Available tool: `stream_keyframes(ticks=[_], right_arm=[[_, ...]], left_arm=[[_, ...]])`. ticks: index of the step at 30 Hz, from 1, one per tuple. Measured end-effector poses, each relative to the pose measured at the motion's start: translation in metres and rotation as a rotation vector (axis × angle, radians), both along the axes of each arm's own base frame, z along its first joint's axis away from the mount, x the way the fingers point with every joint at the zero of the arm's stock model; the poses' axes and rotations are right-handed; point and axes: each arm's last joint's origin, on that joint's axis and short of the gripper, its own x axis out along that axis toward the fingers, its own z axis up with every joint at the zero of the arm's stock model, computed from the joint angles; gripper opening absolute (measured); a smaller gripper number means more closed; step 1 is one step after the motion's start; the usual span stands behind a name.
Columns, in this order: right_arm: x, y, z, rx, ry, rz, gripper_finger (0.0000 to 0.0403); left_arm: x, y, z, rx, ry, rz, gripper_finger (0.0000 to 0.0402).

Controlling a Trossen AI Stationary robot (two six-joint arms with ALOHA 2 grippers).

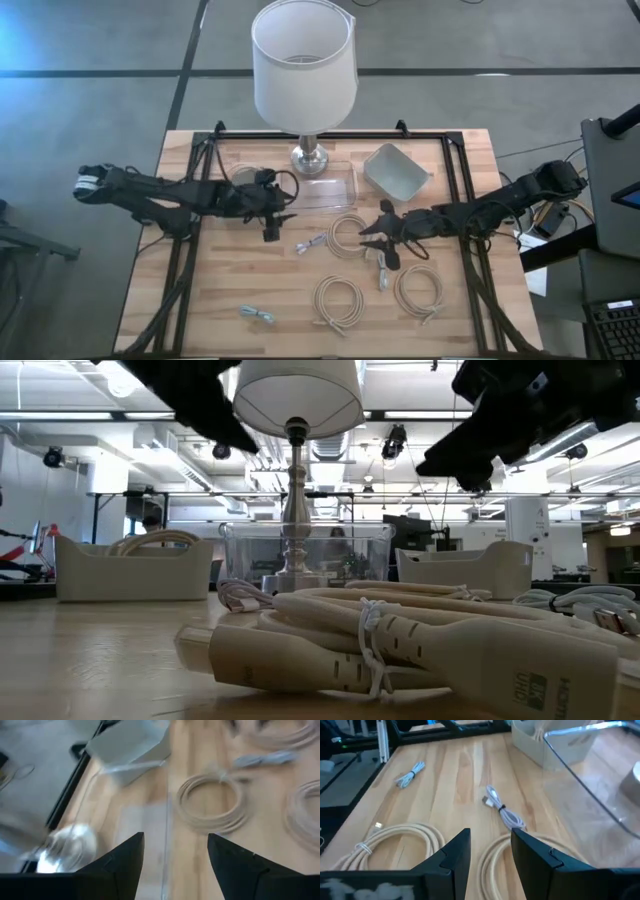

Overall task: Pick & Place USB Port
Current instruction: Put the light brown hdmi cable into the left gray bin

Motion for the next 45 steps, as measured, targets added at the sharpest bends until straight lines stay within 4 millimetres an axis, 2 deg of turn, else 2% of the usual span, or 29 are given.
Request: stream_keyframes(ticks=[5,9,17,23,28,35,39,45], right_arm=[[0.004,0.001,-0.012,-0.003,0.054,-0.004,0.0134],[0.009,0.002,-0.028,-0.002,0.122,-0.009,0.0134],[0.019,0.007,-0.042,0.052,0.199,0.047,0.0134],[0.029,0.01,-0.05,0.019,0.228,0.062,0.0134],[0.033,0.011,-0.059,0.004,0.267,0.065,0.0134],[0.033,0.011,-0.053,0.009,0.242,0.066,0.0134],[0.032,0.011,-0.047,0.014,0.218,0.066,0.0134],[0.032,0.011,-0.044,0.016,0.206,0.067,0.0134]], left_arm=[[0.001,-0.008,0.002,-0.048,-0.028,-0.036,0.0223],[0.004,-0.02,-0.002,-0.181,-0.012,-0.171,0.0223],[0.031,-0.05,-0.023,-0.228,-0.024,-0.314,0.0217],[0.053,-0.066,-0.041,-0.341,-0.072,-0.288,0.0206],[0.07,-0.074,-0.068,-0.497,-0.046,-0.193,0.0197],[0.089,-0.089,-0.108,-0.613,0.033,-0.112,0.0184],[0.1,-0.1,-0.123,-0.633,0.078,-0.097,0.0181],[0.113,-0.12,-0.134,-0.636,0.099,-0.118,0.0181]])
